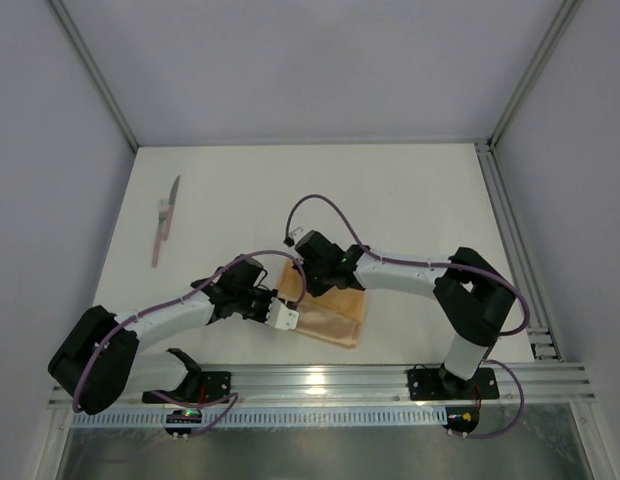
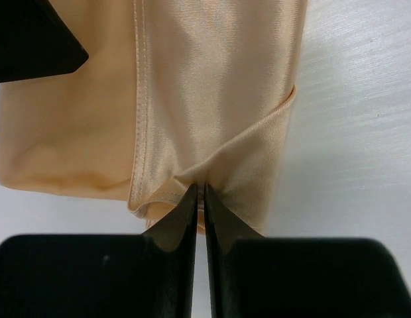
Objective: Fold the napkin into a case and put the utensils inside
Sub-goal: Fold the 2/3-rectangle-folded napkin at the center of the board.
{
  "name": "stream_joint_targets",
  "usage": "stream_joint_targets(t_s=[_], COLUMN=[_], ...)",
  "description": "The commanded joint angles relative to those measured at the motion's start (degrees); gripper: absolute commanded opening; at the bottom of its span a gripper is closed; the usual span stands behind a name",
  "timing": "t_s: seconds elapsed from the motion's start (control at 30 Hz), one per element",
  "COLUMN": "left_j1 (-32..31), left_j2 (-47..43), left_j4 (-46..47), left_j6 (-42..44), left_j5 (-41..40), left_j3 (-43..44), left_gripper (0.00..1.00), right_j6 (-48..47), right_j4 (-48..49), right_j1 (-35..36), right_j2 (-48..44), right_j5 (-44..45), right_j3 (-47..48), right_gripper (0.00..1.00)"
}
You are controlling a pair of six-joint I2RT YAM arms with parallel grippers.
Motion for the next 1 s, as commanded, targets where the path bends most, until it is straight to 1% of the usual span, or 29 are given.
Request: stream_joint_targets(t_s=[0.0, 0.13, 0.17, 0.3, 0.4, 0.47, 0.6, 0.77, 0.97], left_j1=[-0.10, -0.01, -0.10, -0.01, -0.01, -0.10, -0.10, -0.10, -0.10], left_j2=[1.20, 0.94, 0.94, 0.85, 0.59, 0.50, 0.24, -0.12, 0.15], left_j4=[-0.93, -0.40, -0.14, 0.30, 0.48, 0.83, 1.09, 1.36, 2.50], left_j6=[-1.33, -2.03, -2.12, -2.21, -2.21, -2.39, -2.74, -3.18, -6.16], left_j5=[-1.82, -2.26, -2.26, -2.26, -2.26, -2.26, -2.52, -2.70, -2.00], left_j3=[-1.79, -1.97, -2.06, -2.50, -2.85, -3.11, -3.11, -3.29, -2.85], left_gripper=[0.09, 0.09, 0.09, 0.09, 0.09, 0.09, 0.09, 0.09, 0.09], right_j6=[5.67, 8.31, 10.41, 12.89, 15.00, 15.70, 18.68, 20.45, 19.92], right_j4=[1.72, 0.76, 2.50, 4.43, 6.28, 6.90, 9.10, 10.95, 11.57], right_j1=[2.37, 4.14, 4.75, 4.84, 4.75, 4.84, 4.84, 4.84, 5.72], right_j2=[-3.22, -4.18, -5.23, -6.20, -6.56, -6.39, -6.12, -9.02, -7.79], right_j5=[3.84, 5.77, 3.78, -0.45, -0.90, -3.71, -5.65, -2.84, 1.38], right_j3=[0.25, -0.36, -1.93, -4.40, -7.30, -8.71, -9.33, -11.35, -12.76], right_gripper=[0.17, 0.20, 0.25, 0.28, 0.29, 0.29, 0.29, 0.31, 0.31])
